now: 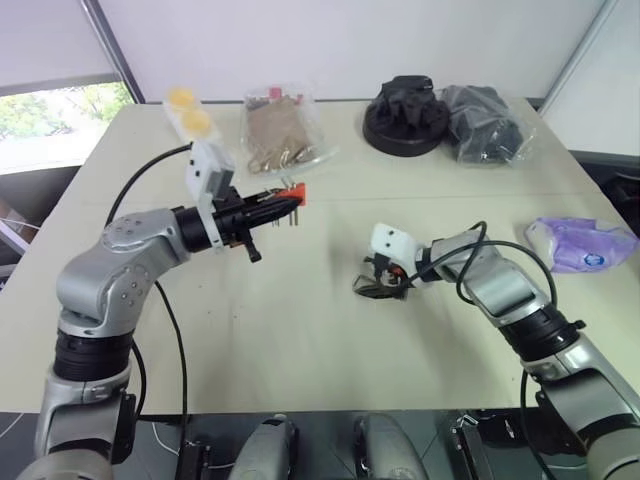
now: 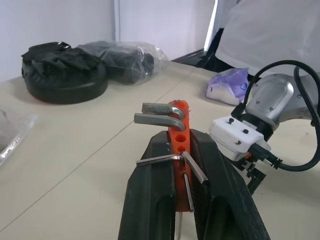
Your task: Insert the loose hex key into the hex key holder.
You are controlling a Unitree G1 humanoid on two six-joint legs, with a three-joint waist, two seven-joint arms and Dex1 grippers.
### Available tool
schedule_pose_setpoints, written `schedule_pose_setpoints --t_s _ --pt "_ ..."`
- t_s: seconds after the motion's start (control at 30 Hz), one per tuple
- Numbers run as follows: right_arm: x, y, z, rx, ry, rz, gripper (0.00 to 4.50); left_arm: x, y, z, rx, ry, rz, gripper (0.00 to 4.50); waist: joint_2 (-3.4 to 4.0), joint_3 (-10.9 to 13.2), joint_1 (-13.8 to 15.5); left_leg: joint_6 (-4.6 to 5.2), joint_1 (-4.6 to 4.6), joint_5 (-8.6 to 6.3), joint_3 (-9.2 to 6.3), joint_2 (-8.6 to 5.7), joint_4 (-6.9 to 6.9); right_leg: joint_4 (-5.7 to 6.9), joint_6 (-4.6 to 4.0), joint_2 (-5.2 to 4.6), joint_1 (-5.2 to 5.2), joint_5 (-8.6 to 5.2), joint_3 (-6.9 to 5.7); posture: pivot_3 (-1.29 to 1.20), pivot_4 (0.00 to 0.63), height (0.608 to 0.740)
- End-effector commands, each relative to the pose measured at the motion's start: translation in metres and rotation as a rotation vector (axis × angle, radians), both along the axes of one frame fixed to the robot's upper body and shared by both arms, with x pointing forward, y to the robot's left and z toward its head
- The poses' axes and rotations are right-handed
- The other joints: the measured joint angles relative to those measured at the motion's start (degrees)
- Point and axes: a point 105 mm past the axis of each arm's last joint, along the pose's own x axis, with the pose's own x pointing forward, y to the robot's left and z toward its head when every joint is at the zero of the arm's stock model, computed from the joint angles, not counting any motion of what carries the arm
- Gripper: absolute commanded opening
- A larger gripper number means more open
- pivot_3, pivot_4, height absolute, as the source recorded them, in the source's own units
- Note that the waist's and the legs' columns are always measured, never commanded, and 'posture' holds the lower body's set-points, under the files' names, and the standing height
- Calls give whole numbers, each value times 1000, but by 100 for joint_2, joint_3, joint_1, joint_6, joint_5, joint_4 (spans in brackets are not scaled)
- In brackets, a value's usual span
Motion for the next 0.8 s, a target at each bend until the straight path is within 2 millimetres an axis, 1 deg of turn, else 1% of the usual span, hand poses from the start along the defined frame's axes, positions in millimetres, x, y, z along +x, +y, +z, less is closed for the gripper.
schedule_pose_setpoints --t_s 0.03,0.1,0.17,0.2,0.33,0.4,0.47,0.53,0.6,0.63,0.7,0.8 --pt "4 -10 -3 -50 -14 -40 2191 -6 -2 11 -5 -53 -14 0 0 0 2 0 0 0 0 0 0 0 0 0 0 0 0 0 150 740" --pt "3 -9 -4 -50 -7 -33 1281 -6 -1 11 -5 -52 -13 0 0 0 2 0 0 0 0 0 1 0 0 0 0 0 0 0 150 740" --pt "2 -8 -5 -48 0 -30 235 -6 -1 11 -4 -53 -12 0 0 0 1 0 0 0 0 0 1 0 0 0 0 0 0 0 150 740" --pt "1 -8 -5 -48 3 -29 35 -6 -1 11 -4 -53 -12 0 -1 -1 0 0 0 0 0 0 1 0 0 0 0 0 0 0 150 740" --pt "1 -8 -5 -43 7 -39 35 -5 0 11 -4 -53 -10 0 -1 -1 2 0 0 0 -1 0 1 0 0 0 1 0 0 0 150 740" --pt "6 -5 3 1 -53 -46 35 -4 0 11 -6 -50 -9 0 -3 -2 3 0 0 0 0 0 1 0 0 0 1 0 0 0 150 740" --pt "20 1 20 85 -193 -90 35 -3 0 9 -11 -45 -8 0 -4 -2 -1 0 0 0 -1 0 1 0 0 0 1 0 0 0 150 740" --pt "36 5 47 195 -372 -145 35 -1 -1 8 -17 -41 -5 0 -3 -2 -27 0 0 0 1 1 1 2 0 1 -3 0 2 0 150 740" --pt "48 7 93 382 -594 -229 35 2 -3 8 -25 -41 -3 0 -3 -2 -33 -2 0 1 2 2 -5 7 0 3 -9 0 3 0 150 740" --pt "51 6 112 454 -687 -267 35 4 -4 8 -30 -41 -3 0 -2 -1 -31 -2 0 1 2 3 -6 7 0 4 -11 0 2 0 150 740" --pt "50 4 136 546 -791 -306 35 7 -5 9 -39 -43 -3 0 -3 -1 -27 -3 -1 1 2 3 -8 9 0 4 -14 0 1 0 150 740" --pt "41 7 168 684 -905 -324 35 13 -7 11 -49 -46 -5 0 -3 -1 -7 -3 -1 2 0 1 -5 8 1 3 -10 1 -3 0 150 740"
